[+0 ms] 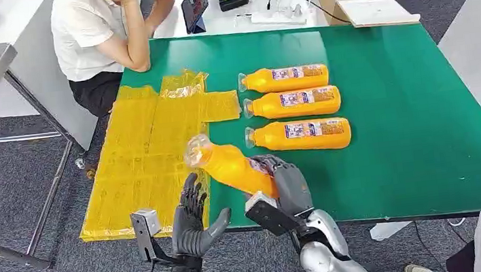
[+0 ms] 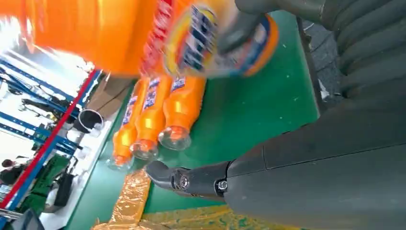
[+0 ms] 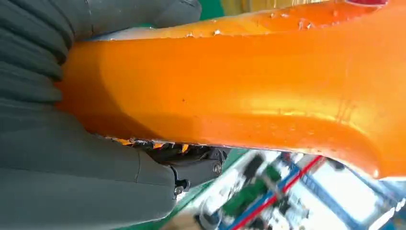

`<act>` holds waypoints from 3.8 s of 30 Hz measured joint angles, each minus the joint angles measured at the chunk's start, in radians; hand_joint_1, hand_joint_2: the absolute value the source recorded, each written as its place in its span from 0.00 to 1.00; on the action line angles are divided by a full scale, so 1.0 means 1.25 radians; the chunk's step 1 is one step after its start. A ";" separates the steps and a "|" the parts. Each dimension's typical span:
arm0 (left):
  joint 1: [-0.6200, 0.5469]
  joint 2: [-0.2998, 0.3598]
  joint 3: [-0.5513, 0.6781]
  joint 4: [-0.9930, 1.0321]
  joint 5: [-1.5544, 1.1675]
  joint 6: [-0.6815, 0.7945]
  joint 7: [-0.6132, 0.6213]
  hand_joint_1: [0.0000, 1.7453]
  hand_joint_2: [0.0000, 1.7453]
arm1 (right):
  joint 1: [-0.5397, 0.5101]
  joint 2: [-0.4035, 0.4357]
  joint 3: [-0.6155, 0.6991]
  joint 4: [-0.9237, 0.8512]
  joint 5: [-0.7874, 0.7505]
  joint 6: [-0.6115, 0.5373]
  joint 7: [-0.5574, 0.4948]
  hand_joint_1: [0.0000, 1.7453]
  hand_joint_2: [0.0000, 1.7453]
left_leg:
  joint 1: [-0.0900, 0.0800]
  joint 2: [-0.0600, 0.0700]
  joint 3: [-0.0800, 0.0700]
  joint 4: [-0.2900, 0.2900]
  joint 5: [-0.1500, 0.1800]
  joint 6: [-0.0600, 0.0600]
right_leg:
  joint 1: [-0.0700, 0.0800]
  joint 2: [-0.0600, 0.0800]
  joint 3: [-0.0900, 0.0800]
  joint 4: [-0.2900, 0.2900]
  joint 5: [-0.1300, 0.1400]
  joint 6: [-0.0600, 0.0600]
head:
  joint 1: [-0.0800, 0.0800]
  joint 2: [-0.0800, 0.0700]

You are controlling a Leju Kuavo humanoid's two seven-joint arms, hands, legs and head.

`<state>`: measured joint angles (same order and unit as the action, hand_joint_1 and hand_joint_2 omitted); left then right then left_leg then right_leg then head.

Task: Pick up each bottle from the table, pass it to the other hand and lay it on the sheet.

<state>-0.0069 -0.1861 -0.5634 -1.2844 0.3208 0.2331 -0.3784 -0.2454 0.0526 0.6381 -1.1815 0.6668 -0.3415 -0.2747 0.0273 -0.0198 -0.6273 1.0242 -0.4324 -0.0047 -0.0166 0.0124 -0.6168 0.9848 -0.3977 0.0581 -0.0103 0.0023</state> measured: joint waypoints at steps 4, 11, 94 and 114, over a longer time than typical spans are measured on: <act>-0.008 -0.006 0.002 -0.001 0.024 -0.007 -0.003 0.00 1.00 | -0.023 0.009 0.045 0.030 0.008 0.030 0.005 1.00 1.00 | 0.000 0.000 0.000 0.000 0.000 0.000 | 0.000 0.000 0.000 0.000 0.000 0.000 | 0.000 0.000; -0.014 -0.004 0.006 -0.014 0.082 -0.133 0.009 0.00 1.00 | -0.054 -0.005 0.104 0.054 0.009 0.072 -0.040 1.00 1.00 | 0.000 0.000 0.000 0.000 0.000 0.000 | 0.000 0.000 0.000 0.000 0.000 0.000 | 0.000 0.000; -0.301 0.136 0.189 0.200 -1.232 -0.041 0.353 1.00 1.00 | 0.155 0.018 0.096 -0.171 0.091 -0.232 -0.163 0.00 1.00 | 0.000 0.000 -0.001 0.000 0.003 0.000 | 0.000 0.000 -0.002 0.000 0.001 0.000 | 0.001 0.000; -0.600 0.074 0.049 0.662 -1.244 -0.228 0.494 0.00 1.00 | 0.150 0.058 0.090 -0.121 0.042 -0.229 -0.184 0.00 1.00 | 0.000 0.000 -0.001 0.000 0.003 -0.001 | 0.000 0.000 -0.002 0.001 0.002 -0.001 | 0.000 0.000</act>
<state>-0.7568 -0.0942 -0.5016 -0.4570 -1.2336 -0.0515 0.2392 -0.0579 0.1255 0.7511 -1.3329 0.7199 -0.6275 -0.5050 0.0277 -0.0194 -0.6287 1.0241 -0.4287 -0.0056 -0.0163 0.0123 -0.6191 0.9858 -0.3957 0.0569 -0.0099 0.0023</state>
